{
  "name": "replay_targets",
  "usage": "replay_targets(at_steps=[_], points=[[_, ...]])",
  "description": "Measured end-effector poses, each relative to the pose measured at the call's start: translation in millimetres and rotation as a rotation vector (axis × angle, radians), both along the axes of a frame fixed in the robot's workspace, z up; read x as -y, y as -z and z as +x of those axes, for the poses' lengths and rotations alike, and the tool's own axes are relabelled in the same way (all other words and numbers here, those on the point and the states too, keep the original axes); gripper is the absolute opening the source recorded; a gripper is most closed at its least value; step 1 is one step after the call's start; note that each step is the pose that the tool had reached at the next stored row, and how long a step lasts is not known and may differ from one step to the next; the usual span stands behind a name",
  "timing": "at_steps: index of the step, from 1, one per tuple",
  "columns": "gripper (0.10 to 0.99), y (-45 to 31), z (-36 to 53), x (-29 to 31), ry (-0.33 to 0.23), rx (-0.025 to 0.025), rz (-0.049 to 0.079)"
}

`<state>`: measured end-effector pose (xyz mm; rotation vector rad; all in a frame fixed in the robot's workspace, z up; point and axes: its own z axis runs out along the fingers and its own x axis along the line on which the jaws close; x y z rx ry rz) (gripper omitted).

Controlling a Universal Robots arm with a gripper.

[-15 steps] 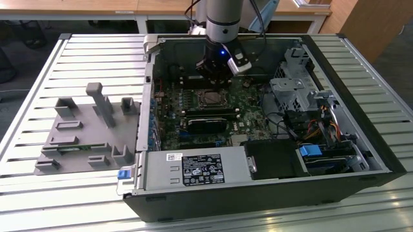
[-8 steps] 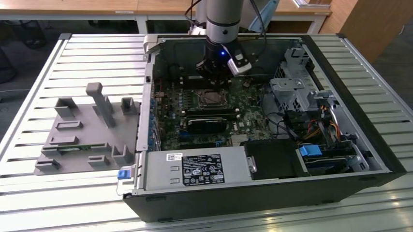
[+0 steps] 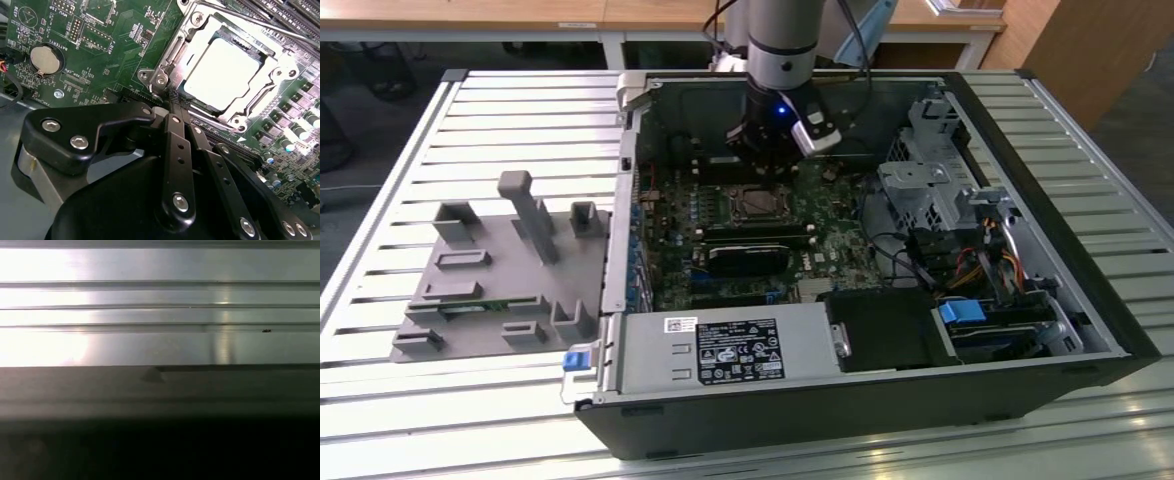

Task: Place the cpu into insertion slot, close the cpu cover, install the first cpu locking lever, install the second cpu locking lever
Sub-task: 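Install the first cpu locking lever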

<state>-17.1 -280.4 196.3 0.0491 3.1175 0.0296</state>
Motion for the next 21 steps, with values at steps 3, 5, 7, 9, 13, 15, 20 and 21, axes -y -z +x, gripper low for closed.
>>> replay_targets(at_steps=[3,5,7,9,13,15,20,21], points=[[0.106,-6.2,0.0,0.0,0.000,-0.0003,0.000],[0.106,-10.3,0.0,0.0,0.000,-0.0004,0.000],[0.106,-14.6,0.0,0.0,0.000,-0.0004,0.000],[0.106,-16.2,0.0,0.2,0.000,-0.0004,0.000],[0.106,-16.3,0.0,3.0,0.000,-0.0005,0.000],[0.106,-16.3,0.0,3.8,0.000,-0.0005,0.000],[0.106,-16.2,0.1,5.4,0.000,-0.0004,0.000],[0.106,-16.2,0.1,5.6,0.000,-0.0004,0.000]])
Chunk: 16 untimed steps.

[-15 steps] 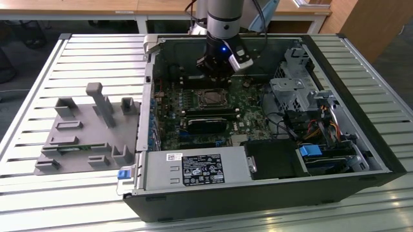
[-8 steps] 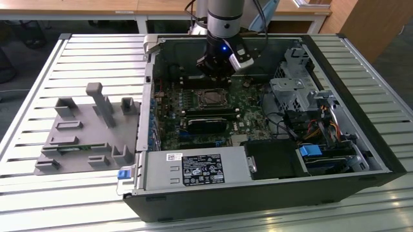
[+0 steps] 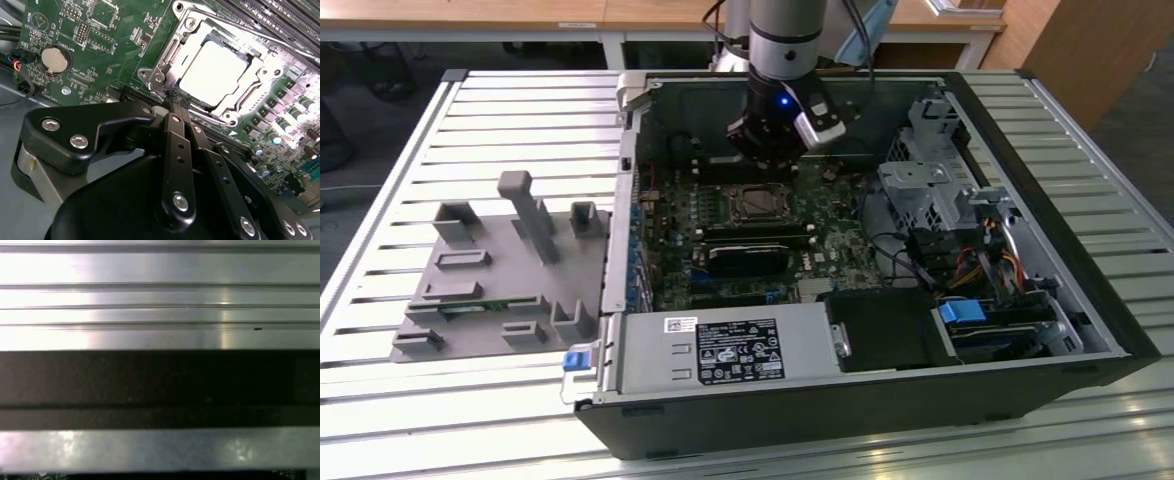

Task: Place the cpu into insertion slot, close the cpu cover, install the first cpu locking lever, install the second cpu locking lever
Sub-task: 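Install the first cpu locking lever, then install the second cpu locking lever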

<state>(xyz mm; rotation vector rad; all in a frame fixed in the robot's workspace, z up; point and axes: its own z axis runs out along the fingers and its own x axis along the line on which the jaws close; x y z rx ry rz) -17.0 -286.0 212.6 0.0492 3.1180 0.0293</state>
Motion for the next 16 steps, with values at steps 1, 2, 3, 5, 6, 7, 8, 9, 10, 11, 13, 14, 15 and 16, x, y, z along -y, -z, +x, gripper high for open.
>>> replay_targets(at_steps=[1,2,3,5,6,7,8,9,10,11,13,14,15,16], points=[[0.106,0.0,0.1,0.3,0.000,0.0000,0.000],[0.106,0.0,0.1,0.6,0.000,-0.0001,0.000],[0.106,0.0,0.1,0.8,0.000,0.0000,0.000],[0.106,-0.1,0.1,1.2,0.000,-0.0001,0.000],[0.106,0.0,0.2,1.4,0.000,0.0000,0.000],[0.106,-0.1,0.2,1.8,0.000,-0.0001,0.000],[0.106,-0.1,0.2,2.2,0.000,-0.0001,0.000],[0.106,0.0,0.2,2.6,0.000,-0.0001,0.000],[0.106,-0.1,0.2,3.2,0.000,-0.0001,0.000],[0.106,0.0,0.2,3.7,0.000,-0.0001,0.000],[0.106,0.0,0.2,4.7,0.000,0.0000,0.000],[0.106,0.0,0.2,5.4,0.000,0.0000,0.000],[0.106,-0.1,0.2,6.0,0.000,-0.0001,0.000],[0.106,-0.1,0.2,6.5,0.000,-0.0001,0.000]])
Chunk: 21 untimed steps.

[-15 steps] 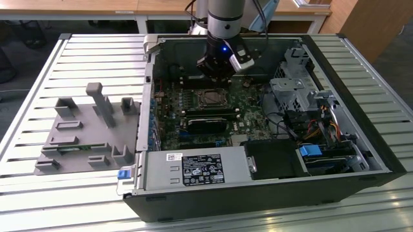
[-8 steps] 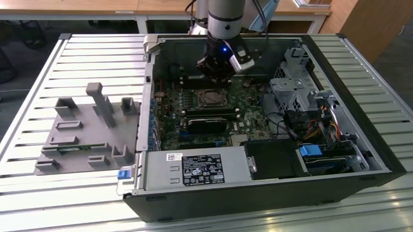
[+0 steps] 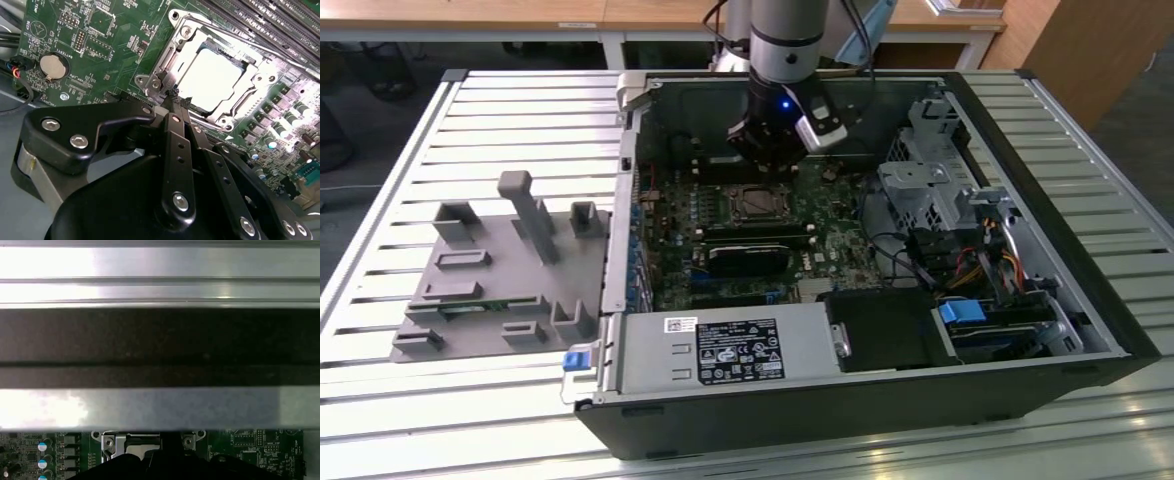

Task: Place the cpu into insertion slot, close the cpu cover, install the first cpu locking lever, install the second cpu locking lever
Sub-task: 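Install the second cpu locking lever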

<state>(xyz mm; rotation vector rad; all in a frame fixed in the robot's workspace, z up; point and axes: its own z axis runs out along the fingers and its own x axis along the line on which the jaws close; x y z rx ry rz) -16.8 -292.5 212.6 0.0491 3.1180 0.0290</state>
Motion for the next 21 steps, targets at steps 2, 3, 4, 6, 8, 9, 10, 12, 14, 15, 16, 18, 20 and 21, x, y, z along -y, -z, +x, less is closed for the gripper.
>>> replay_targets(at_steps=[2,3,4,6,8,9,10,12,14,15,16,18,20,21], points=[[0.106,0.0,0.0,1.1,0.000,0.0000,0.000],[0.106,0.0,0.0,1.5,0.000,0.0001,0.000],[0.106,-0.2,0.0,1.6,0.000,-0.0001,0.000],[0.106,-2.1,0.0,1.7,0.000,0.0000,0.000],[0.106,-5.9,0.0,1.6,0.000,0.0001,0.000],[0.106,-8.3,0.0,1.6,0.000,0.0001,0.000],[0.106,-11.5,0.0,1.7,0.000,0.0001,0.000],[0.106,-18.5,0.0,1.6,0.000,0.0001,0.000],[0.106,-25.7,0.0,1.6,0.000,0.0001,0.000],[0.106,-29.2,0.0,1.7,0.000,0.0000,0.000],[0.106,-31.8,0.0,1.7,0.000,-0.0001,0.000],[0.106,-34.0,0.0,2.5,0.000,0.0000,0.000],[0.106,-34.1,-0.5,5.6,0.000,0.0000,0.000],[0.106,-34.1,-1.0,8.1,0.000,0.0000,0.000]])
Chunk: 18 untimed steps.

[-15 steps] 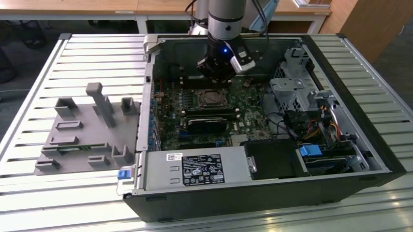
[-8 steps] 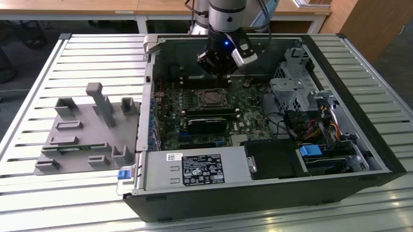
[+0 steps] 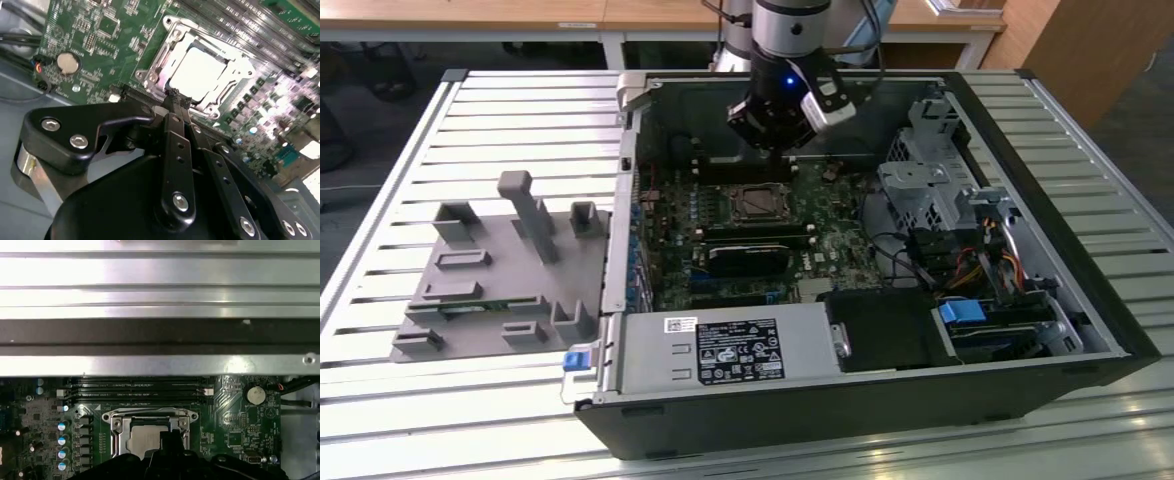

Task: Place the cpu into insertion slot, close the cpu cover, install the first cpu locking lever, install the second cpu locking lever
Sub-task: 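Install the second cpu locking lever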

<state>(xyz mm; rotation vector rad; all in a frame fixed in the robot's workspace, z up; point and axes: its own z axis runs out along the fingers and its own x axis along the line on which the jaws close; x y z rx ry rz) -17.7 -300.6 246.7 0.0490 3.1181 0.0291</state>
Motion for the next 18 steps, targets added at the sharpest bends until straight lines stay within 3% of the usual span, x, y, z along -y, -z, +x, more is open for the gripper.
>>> replay_targets(at_steps=[9,10,14,16,18], points=[[0.106,0.1,-3.1,26.8,0.000,0.0001,0.003],[0.106,0.3,-3.1,28.3,0.000,0.0001,0.010],[0.106,0.5,-3.1,31.4,0.000,0.0002,0.080],[0.106,0.6,-3.1,34.4,0.000,0.0000,0.095],[0.106,0.6,-3.1,39.0,0.000,0.0000,0.097]])
